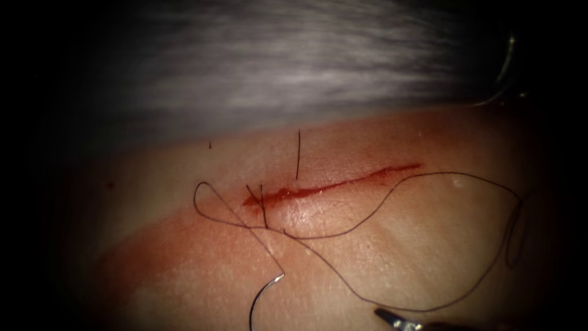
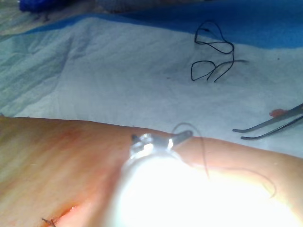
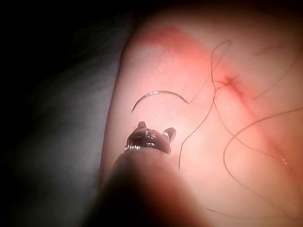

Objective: Wound Closure

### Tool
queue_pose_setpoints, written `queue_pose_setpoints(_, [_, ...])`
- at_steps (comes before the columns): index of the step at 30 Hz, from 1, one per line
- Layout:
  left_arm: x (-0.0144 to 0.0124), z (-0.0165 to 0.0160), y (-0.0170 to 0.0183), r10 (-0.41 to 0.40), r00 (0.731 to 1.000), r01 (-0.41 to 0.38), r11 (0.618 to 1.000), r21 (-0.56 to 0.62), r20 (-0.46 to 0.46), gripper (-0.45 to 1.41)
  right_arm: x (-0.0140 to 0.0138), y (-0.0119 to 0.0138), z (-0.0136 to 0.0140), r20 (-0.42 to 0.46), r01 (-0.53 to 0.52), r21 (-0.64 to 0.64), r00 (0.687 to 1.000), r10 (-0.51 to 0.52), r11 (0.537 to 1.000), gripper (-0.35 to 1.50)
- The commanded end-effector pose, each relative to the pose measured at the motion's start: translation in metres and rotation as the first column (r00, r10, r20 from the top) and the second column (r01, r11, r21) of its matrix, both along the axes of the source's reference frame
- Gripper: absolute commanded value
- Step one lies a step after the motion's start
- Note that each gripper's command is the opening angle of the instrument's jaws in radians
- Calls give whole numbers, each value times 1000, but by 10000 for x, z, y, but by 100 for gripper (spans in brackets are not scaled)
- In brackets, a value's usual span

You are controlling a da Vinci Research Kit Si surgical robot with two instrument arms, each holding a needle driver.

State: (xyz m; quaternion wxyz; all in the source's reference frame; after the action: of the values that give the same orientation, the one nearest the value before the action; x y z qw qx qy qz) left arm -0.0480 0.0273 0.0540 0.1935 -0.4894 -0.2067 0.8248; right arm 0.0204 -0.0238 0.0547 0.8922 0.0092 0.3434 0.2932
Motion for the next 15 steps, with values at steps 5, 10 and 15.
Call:
queue_pose_setpoints(5, [7,27,-14,13,1000,-14,1000,-19,-21,125,-50,130,-66,5,-125,-127,992,126,984,128])
queue_pose_setpoints(10, [12,38,-24,17,1000,-17,1000,-17,-27,125,-93,155,-72,56,-152,-131,985,161,980,126])
queue_pose_setpoints(15, [46,31,-43,42,999,-42,999,-15,-15,125,-174,159,-51,166,-179,-166,964,207,970,126])
